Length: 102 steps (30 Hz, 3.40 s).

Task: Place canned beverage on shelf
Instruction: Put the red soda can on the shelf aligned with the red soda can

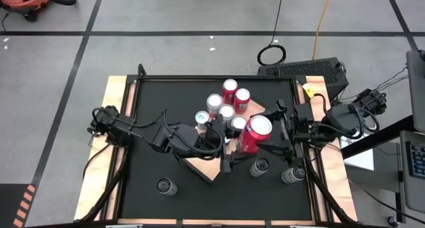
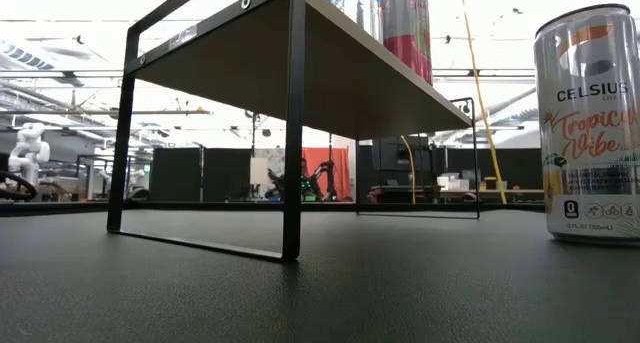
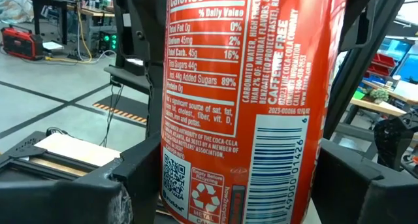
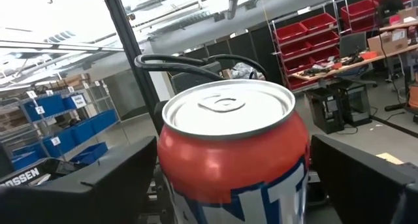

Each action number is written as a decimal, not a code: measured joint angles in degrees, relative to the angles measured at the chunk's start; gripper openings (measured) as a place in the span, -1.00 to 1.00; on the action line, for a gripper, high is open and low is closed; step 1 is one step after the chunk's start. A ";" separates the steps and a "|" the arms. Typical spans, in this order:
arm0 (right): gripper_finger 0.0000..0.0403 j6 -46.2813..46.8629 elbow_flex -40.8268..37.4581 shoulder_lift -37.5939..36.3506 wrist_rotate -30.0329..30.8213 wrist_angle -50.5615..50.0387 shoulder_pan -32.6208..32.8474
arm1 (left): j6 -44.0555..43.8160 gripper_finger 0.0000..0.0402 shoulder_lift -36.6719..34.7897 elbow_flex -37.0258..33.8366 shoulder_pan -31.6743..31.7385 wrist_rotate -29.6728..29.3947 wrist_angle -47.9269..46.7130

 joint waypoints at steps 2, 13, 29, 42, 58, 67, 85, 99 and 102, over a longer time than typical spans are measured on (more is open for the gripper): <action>0.77 0.00 0.00 0.00 -0.04 -0.02 0.00 | 0.06 0.46 0.00 0.00 0.02 0.00 0.02; 0.29 -0.39 0.00 -0.04 -0.10 -0.47 0.02 | -1.87 0.49 0.00 0.00 -0.04 -1.52 -0.12; 0.33 -2.11 -0.11 -2.34 3.36 -4.26 0.04 | -6.54 0.98 -0.51 0.15 -0.71 -6.60 0.31; 0.34 -0.60 -0.09 -8.32 10.89 -15.75 0.17 | -9.12 0.98 -2.67 0.13 -3.56 -13.15 -3.85; 0.34 6.77 -2.33 -12.00 13.77 -34.99 0.32 | -13.81 0.98 -2.78 0.09 -7.42 -18.47 -6.03; 0.34 8.67 -11.08 -15.28 15.58 -31.10 3.17 | -14.69 0.98 -2.78 0.09 -8.59 -20.22 -5.99; 0.34 7.32 -35.56 -25.18 29.95 -17.84 6.49 | -18.11 0.98 -2.82 0.06 -8.81 -20.24 -10.45; 0.34 13.14 -44.40 -29.02 34.36 -17.96 3.71 | -18.09 0.98 -2.84 0.02 -8.72 -19.16 -16.62; 0.34 13.74 -44.81 -28.77 34.32 -17.88 2.19 | -18.25 0.98 -2.84 0.02 -7.86 -16.14 -17.64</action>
